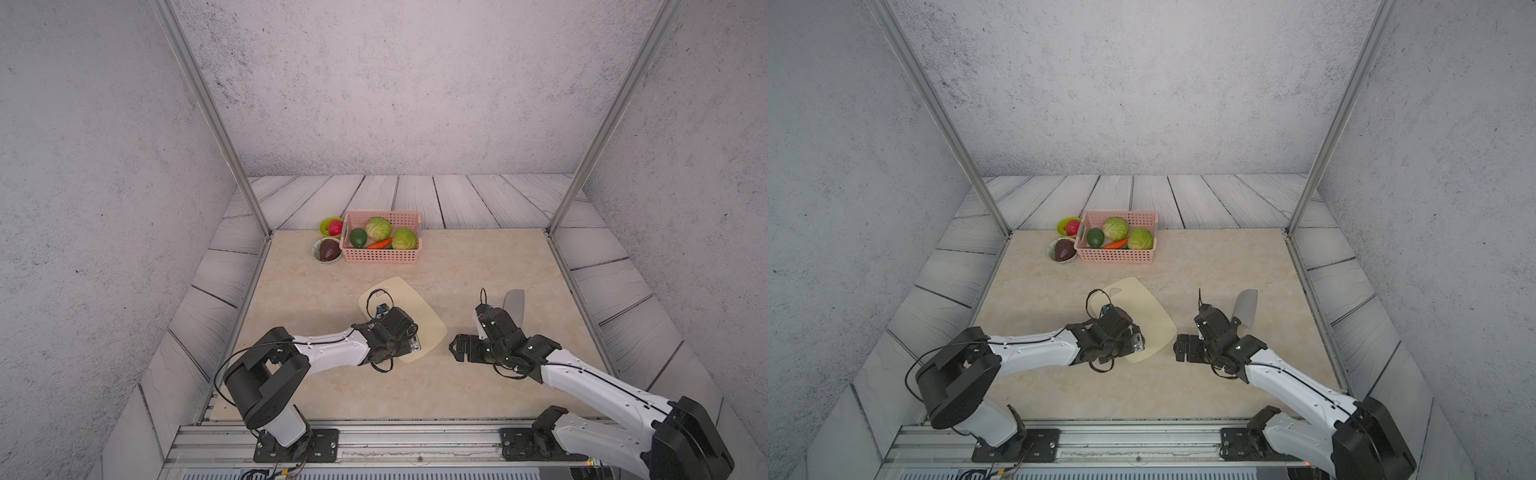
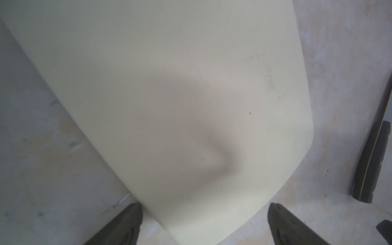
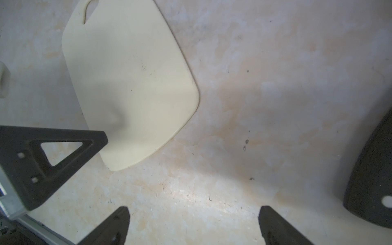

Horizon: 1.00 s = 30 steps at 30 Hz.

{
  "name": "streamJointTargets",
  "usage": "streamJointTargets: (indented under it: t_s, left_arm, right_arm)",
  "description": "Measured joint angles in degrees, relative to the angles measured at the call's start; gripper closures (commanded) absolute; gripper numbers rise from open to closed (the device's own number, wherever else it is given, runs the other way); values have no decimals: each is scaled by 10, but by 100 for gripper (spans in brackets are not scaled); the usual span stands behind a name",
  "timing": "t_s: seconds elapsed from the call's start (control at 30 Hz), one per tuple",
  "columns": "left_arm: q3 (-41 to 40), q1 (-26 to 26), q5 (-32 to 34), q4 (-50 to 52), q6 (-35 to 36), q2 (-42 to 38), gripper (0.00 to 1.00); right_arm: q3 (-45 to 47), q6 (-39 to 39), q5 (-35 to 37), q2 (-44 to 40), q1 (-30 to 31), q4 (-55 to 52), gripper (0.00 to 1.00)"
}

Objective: Align the knife with the edge of the cutting board
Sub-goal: Adjust the work surface at the center of the board.

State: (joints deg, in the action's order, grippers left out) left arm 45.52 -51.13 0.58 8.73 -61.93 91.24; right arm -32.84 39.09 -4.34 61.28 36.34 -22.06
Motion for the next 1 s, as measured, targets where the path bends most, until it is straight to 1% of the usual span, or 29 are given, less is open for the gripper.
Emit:
streamJointTargets:
  t_s: [0.17,0.33,0.47,0.57,0.73,1.0]
  left_arm:
    - [18,-7,10,87,34,-8,2]
    - [47,-7,56,187,88,-59,2]
    - [88,-2,97,224,143,-107,2]
    - [124,13,118,247,179,-116,2]
    - [203,61,136,290,235,-89,2]
    - [354,136,138,367,304,28,2]
  right_arm:
    - [9,0,0,0,0,0,1]
    - [12,0,-1,0,0,4,1]
    - [16,0,-2,0,0,12,1]
    - [17,0,-2,0,0,13,1]
    - [17,0,-8,0,0,13,1]
    - [17,-3,-26,0,0,13,1]
